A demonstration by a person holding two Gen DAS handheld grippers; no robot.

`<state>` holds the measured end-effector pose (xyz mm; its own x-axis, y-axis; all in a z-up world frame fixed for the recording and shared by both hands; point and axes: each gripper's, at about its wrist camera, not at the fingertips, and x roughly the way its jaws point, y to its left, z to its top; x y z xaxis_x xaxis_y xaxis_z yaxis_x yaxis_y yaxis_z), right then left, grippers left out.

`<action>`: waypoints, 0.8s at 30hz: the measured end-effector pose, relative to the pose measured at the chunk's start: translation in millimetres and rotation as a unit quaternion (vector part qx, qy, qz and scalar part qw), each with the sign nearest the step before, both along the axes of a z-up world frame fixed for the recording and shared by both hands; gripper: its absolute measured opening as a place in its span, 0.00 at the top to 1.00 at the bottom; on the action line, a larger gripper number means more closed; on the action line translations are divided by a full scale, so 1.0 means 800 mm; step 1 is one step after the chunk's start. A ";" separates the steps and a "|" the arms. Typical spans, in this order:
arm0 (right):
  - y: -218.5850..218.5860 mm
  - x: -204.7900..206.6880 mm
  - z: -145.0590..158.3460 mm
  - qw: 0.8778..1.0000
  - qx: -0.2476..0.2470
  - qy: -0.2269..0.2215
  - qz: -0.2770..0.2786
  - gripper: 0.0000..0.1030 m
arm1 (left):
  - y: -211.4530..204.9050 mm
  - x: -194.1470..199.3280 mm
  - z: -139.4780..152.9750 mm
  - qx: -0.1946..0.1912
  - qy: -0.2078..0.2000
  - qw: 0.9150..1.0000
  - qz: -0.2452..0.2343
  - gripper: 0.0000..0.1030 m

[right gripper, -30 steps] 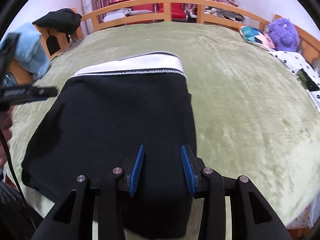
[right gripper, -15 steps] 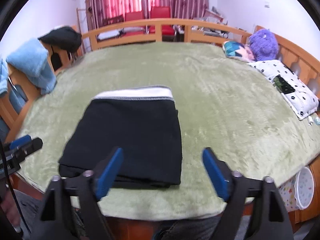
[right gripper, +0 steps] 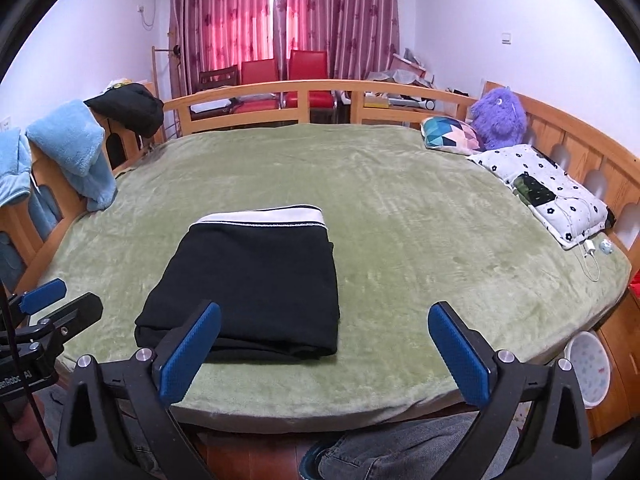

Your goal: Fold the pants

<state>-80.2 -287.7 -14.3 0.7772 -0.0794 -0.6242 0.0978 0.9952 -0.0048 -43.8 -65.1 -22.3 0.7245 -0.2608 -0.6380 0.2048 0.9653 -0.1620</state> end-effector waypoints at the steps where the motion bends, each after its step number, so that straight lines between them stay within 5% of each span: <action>1: 0.000 -0.003 0.002 1.000 -0.003 -0.003 -0.001 0.01 | -0.002 -0.001 0.000 0.000 -0.001 1.000 -0.002 0.12; 24: -0.008 -0.011 0.006 1.000 -0.007 -0.007 -0.018 0.01 | -0.008 -0.004 -0.001 -0.001 0.001 1.000 -0.004 0.12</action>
<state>-88.6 -294.0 -9.4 0.7820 -0.1160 -0.6124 0.1334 0.9909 -0.0174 -47.4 -71.3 -22.8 0.7212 -0.2671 -0.6391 0.2116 0.9635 -0.1638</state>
